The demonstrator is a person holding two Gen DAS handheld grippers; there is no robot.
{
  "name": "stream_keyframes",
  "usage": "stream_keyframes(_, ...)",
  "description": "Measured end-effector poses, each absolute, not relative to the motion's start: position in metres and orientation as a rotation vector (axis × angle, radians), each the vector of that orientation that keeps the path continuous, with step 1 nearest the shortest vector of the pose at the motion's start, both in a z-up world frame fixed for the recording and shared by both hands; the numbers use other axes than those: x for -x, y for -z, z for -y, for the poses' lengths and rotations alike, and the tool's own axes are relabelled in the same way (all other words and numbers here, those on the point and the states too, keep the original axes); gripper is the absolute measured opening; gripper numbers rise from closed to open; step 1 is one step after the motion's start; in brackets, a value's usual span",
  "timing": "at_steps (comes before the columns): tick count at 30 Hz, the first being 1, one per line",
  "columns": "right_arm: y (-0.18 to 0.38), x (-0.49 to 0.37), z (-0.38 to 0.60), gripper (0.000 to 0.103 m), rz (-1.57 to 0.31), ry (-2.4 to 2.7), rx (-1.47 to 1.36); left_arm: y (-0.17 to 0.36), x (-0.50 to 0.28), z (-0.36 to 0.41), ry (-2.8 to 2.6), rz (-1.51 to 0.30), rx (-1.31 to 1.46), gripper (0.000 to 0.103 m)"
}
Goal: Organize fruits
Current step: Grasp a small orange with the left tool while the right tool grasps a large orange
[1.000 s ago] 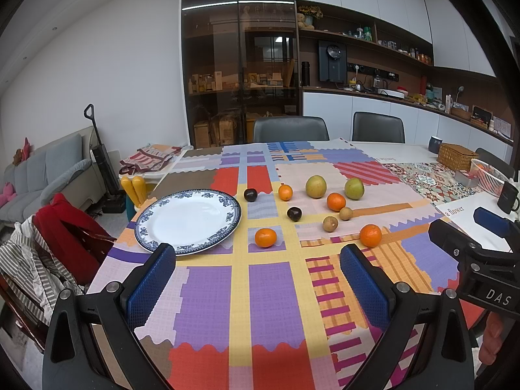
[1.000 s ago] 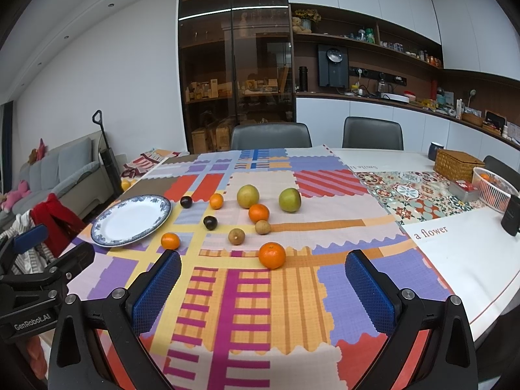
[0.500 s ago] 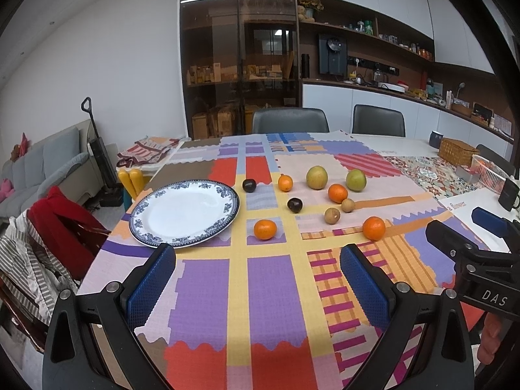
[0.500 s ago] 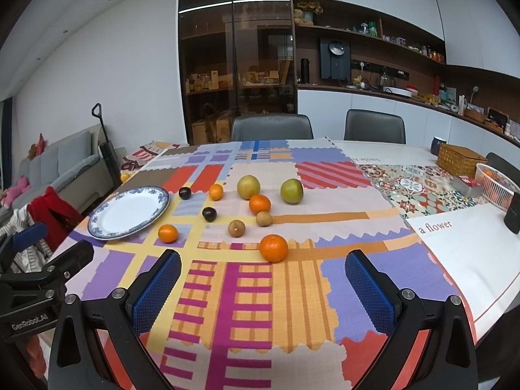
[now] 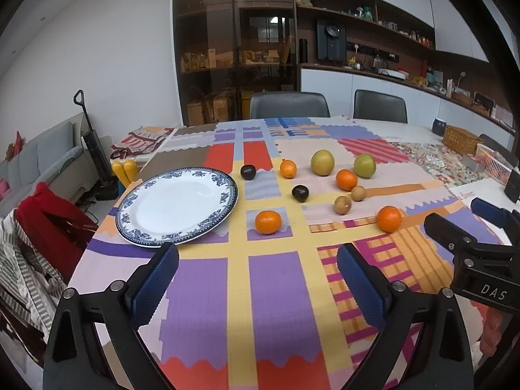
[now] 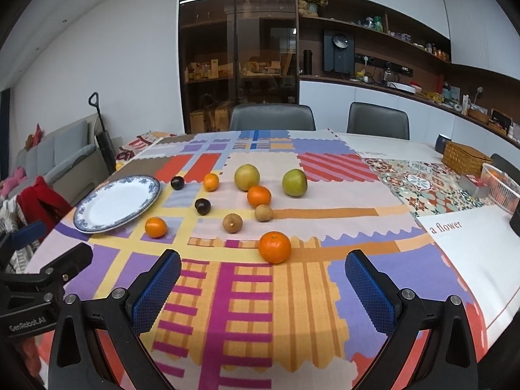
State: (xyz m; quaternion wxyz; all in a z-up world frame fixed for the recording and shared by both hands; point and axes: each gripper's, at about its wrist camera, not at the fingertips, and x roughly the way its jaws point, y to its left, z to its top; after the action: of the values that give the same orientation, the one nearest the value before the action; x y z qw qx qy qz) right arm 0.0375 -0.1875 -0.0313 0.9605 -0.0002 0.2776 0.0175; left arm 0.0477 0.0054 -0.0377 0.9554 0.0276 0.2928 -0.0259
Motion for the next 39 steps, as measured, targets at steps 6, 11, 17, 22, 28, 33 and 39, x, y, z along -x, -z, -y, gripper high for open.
stream_keyframes(6, 0.034, -0.060, 0.188, 0.102, -0.571, -0.021, 0.008, 0.039, -0.071, -0.005, 0.066, -0.614, -0.062, 0.095)
stream_keyframes(11, 0.042, -0.081, 0.190, 0.102, -0.611, -0.015, -0.020, 0.046, -0.095, -0.005, 0.083, -0.646, -0.051, 0.087)
stream_keyframes(17, 0.056, -0.105, 0.192, 0.097, -0.659, 0.000, -0.044, 0.061, -0.122, -0.003, 0.100, -0.689, -0.059, 0.078)
stream_keyframes(22, 0.071, -0.122, 0.194, 0.093, -0.722, 0.000, -0.078, 0.069, -0.139, -0.003, 0.113, -0.710, -0.050, 0.077)
stream_keyframes(28, 0.087, -0.138, 0.199, 0.086, -0.797, 0.007, -0.098, 0.081, -0.158, 0.000, 0.127, -0.757, -0.044, 0.069)
stream_keyframes(33, 0.095, -0.147, 0.201, 0.076, -0.831, 0.014, -0.109, 0.093, -0.171, 0.003, 0.136, -0.804, -0.053, 0.062)
stream_keyframes(39, 0.103, -0.156, 0.202, 0.064, -0.879, 0.013, -0.108, 0.102, -0.180, 0.004, 0.156, -0.832, -0.057, 0.050)
